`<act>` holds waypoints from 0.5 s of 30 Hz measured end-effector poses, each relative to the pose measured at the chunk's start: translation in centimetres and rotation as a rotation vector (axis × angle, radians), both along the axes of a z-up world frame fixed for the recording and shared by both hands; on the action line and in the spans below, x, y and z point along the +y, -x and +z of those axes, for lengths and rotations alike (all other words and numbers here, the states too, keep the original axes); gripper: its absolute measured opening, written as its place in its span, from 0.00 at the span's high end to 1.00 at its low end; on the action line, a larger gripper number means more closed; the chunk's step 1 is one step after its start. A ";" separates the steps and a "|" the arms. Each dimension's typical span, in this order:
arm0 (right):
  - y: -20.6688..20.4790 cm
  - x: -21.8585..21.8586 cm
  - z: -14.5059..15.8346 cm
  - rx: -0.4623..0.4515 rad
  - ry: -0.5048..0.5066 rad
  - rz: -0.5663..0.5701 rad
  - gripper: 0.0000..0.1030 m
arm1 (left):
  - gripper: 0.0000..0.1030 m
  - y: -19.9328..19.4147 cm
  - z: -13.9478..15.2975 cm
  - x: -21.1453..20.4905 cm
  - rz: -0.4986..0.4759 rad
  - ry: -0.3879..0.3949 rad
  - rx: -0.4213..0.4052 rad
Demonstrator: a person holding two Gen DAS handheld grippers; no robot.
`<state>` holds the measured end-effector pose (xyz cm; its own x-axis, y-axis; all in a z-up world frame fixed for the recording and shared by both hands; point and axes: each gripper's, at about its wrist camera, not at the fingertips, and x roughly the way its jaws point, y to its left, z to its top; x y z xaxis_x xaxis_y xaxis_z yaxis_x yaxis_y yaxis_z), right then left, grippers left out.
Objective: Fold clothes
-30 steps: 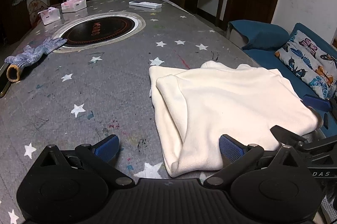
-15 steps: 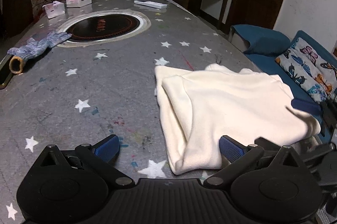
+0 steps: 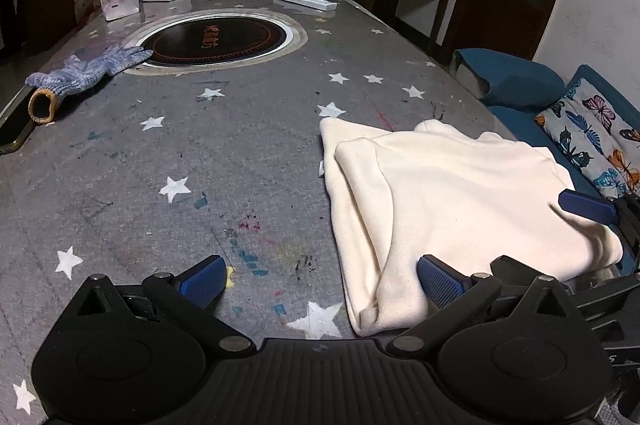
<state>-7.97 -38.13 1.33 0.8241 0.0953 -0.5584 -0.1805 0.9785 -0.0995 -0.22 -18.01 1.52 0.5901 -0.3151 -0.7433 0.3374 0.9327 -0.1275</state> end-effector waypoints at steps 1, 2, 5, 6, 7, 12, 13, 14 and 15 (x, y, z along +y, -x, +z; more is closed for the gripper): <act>0.1 0.0 0.1 -0.004 -0.006 0.001 0.00 | 0.00 0.0 0.0 0.0 0.001 0.003 0.002; 0.1 0.0 0.2 -0.004 -0.009 0.001 0.00 | 0.00 0.0 0.0 0.1 0.001 0.005 0.001; 0.0 -0.1 -0.1 0.013 -0.034 -0.004 0.00 | 0.00 0.2 0.0 0.1 0.002 0.007 -0.004; -0.1 -0.2 -0.2 0.022 -0.047 -0.008 0.00 | 0.00 0.2 0.0 0.1 0.003 0.007 -0.006; -0.2 -0.3 -0.4 0.031 -0.060 -0.011 0.00 | 0.00 0.2 0.0 0.1 0.005 0.008 -0.006; -0.1 -0.5 -0.6 0.053 -0.090 -0.020 0.00 | 0.00 0.2 0.0 0.0 0.013 0.005 0.001; -0.1 -0.4 -0.7 0.054 -0.089 -0.020 0.00 | 0.00 0.2 0.0 0.0 0.014 0.005 0.000; -0.1 -0.4 -0.7 0.055 -0.087 -0.019 0.00 | 0.00 0.2 0.0 0.0 0.016 0.005 0.000; -0.1 -0.4 -0.7 0.056 -0.087 -0.020 0.00 | 0.00 0.2 0.0 0.0 0.017 0.006 0.000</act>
